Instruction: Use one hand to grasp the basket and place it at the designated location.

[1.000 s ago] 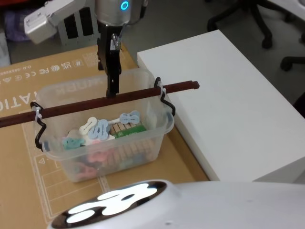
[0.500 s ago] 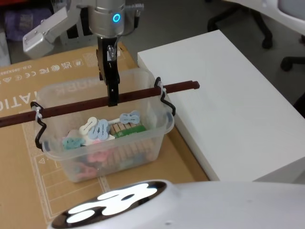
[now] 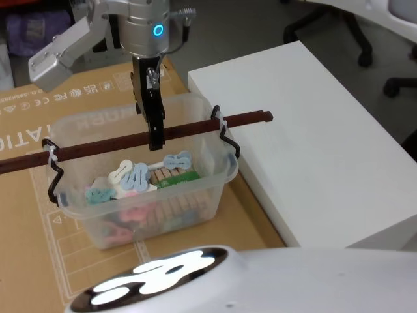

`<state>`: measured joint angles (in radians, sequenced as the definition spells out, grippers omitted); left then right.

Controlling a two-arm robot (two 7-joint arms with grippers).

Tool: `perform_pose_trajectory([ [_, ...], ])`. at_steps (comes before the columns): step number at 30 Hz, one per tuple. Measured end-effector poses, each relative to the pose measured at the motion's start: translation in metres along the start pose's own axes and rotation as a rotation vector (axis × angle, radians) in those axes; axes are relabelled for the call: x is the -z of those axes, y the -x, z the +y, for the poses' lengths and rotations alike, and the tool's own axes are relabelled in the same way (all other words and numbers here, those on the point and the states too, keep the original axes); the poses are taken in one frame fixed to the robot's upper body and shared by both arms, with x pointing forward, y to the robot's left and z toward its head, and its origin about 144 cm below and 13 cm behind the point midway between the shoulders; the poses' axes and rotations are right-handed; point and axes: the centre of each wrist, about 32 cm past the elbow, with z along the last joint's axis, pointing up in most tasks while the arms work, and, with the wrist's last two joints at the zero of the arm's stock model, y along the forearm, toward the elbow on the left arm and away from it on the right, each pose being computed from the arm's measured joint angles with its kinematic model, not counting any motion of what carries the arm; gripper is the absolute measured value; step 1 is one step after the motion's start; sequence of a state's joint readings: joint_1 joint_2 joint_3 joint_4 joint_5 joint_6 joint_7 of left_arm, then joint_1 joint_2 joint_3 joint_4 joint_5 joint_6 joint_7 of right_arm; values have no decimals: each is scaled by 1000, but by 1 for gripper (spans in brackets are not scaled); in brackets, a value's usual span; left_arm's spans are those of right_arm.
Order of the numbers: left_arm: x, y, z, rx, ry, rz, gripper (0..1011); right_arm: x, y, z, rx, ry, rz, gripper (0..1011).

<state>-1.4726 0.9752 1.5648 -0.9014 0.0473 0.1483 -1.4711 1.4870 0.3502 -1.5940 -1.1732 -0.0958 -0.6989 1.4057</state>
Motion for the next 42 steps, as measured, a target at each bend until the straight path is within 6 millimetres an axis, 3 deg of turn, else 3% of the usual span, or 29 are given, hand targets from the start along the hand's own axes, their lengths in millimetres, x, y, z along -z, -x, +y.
perform_pose_trajectory([
  [20, 0, 0, 0, 0, 0, 0, 0, 6, -4, 24, -8, -52, -6, 1000],
  [42, 0, 0, 0, 0, 0, 0, 0, 11, -3, 35, -19, -74, -2, 1000],
])
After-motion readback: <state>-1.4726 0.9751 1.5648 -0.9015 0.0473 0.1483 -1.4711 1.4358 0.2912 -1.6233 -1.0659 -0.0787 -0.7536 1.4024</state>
